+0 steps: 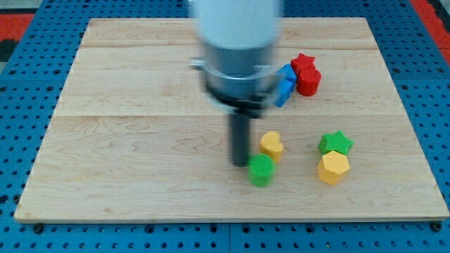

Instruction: Push the red star closer to the red circle

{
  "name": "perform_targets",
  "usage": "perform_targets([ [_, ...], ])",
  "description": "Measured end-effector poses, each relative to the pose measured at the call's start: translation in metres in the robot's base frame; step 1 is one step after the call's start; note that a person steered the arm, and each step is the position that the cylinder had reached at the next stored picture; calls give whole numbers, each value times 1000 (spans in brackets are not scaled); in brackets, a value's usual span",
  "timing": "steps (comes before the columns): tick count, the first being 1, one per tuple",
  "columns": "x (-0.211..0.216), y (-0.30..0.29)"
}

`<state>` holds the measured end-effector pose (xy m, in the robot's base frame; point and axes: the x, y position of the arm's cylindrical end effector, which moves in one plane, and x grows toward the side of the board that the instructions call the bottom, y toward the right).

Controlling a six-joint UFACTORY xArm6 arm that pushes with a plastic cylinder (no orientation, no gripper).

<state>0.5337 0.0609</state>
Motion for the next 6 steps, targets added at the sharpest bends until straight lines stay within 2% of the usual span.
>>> perform_targets([
  [1,-1,14],
  [2,-3,-34],
  [3,-18,-4],
  [6,-44,-8],
])
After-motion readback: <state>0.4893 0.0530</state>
